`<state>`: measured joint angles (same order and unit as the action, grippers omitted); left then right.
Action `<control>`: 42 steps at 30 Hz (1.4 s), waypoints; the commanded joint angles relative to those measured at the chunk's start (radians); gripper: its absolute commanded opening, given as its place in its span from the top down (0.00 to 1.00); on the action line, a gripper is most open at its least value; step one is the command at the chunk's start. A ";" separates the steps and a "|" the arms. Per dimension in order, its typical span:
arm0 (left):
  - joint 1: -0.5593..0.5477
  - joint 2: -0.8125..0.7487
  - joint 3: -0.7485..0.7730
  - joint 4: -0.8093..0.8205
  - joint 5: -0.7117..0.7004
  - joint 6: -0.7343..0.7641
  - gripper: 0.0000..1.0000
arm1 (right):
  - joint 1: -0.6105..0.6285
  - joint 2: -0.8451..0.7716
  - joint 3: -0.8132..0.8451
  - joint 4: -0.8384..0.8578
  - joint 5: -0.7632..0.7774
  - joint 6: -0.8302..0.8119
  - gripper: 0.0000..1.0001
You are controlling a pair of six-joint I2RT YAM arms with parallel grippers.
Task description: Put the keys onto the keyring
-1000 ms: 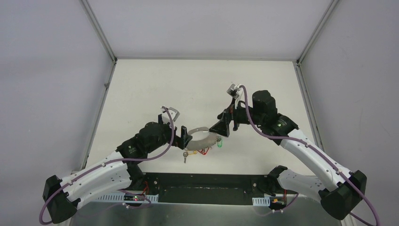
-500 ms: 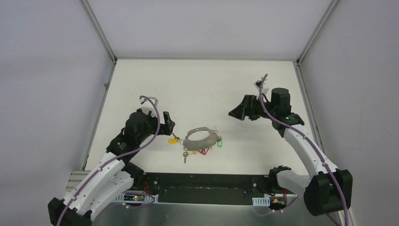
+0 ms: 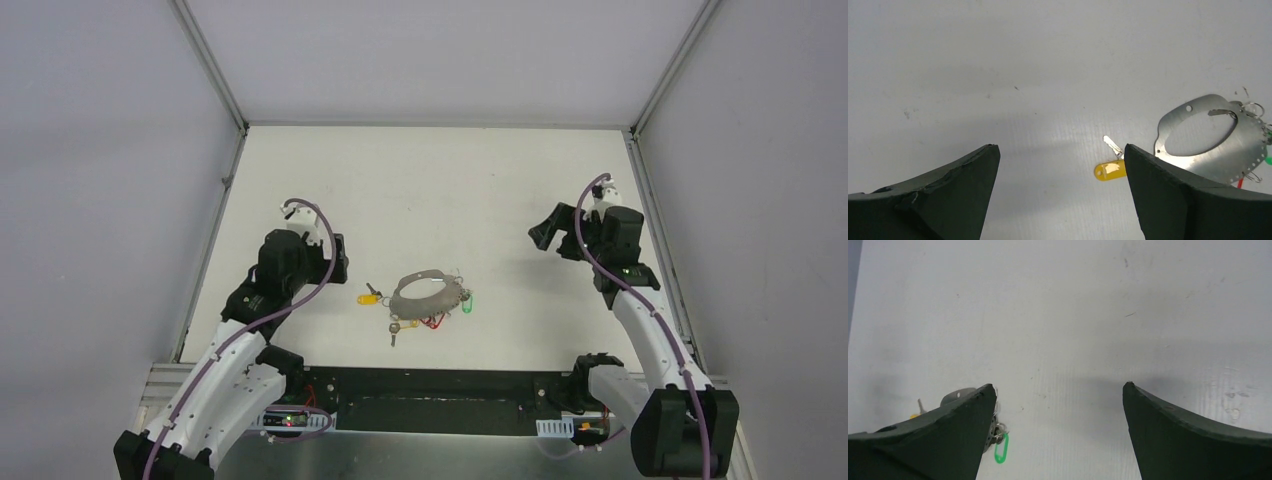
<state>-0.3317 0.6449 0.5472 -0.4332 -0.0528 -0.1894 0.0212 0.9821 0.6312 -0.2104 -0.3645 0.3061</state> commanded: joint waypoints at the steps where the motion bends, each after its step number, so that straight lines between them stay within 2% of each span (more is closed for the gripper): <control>1: 0.010 0.025 0.054 0.017 -0.110 0.110 0.01 | -0.005 -0.056 -0.044 0.127 0.174 -0.063 0.00; 6: 0.010 0.047 0.009 0.089 -0.181 0.147 0.01 | -0.004 -0.072 -0.103 0.157 0.278 -0.141 0.00; 11: 0.009 0.099 -0.081 0.250 -0.192 0.180 0.01 | -0.004 -0.072 -0.204 0.299 0.315 -0.187 0.00; 20: 0.018 0.404 -0.132 0.602 -0.195 0.273 0.01 | -0.004 -0.018 -0.379 0.560 0.358 -0.198 0.00; 25: 0.086 0.577 -0.165 0.875 -0.105 0.261 0.01 | -0.004 0.040 -0.375 0.638 0.404 -0.225 0.00; 29: 0.147 0.668 -0.143 0.990 -0.028 0.267 0.01 | -0.005 0.078 -0.376 0.698 0.432 -0.238 0.00; 32: 0.167 0.724 -0.106 1.002 -0.011 0.322 0.01 | -0.005 0.097 -0.387 0.767 0.439 -0.248 0.00; 34: 0.180 0.768 -0.139 1.123 0.010 0.354 0.01 | -0.005 0.125 -0.393 0.822 0.446 -0.256 0.00; 37: 0.246 0.840 -0.204 1.297 0.010 0.277 0.01 | -0.005 0.180 -0.386 0.888 0.468 -0.260 0.00; 38: 0.253 0.862 -0.206 1.324 0.005 0.273 0.01 | -0.006 0.203 -0.379 0.911 0.470 -0.266 0.00; 40: 0.263 0.854 -0.164 1.224 0.046 0.269 0.01 | -0.005 0.243 -0.367 0.947 0.472 -0.272 0.00; 42: 0.276 0.855 -0.159 1.213 0.068 0.263 0.01 | -0.005 0.280 -0.348 0.960 0.475 -0.275 0.00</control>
<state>-0.0765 1.5021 0.3672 0.7044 -0.0624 0.0967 0.0212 1.2091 0.2466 0.6140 0.0811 0.0555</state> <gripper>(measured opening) 0.992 0.996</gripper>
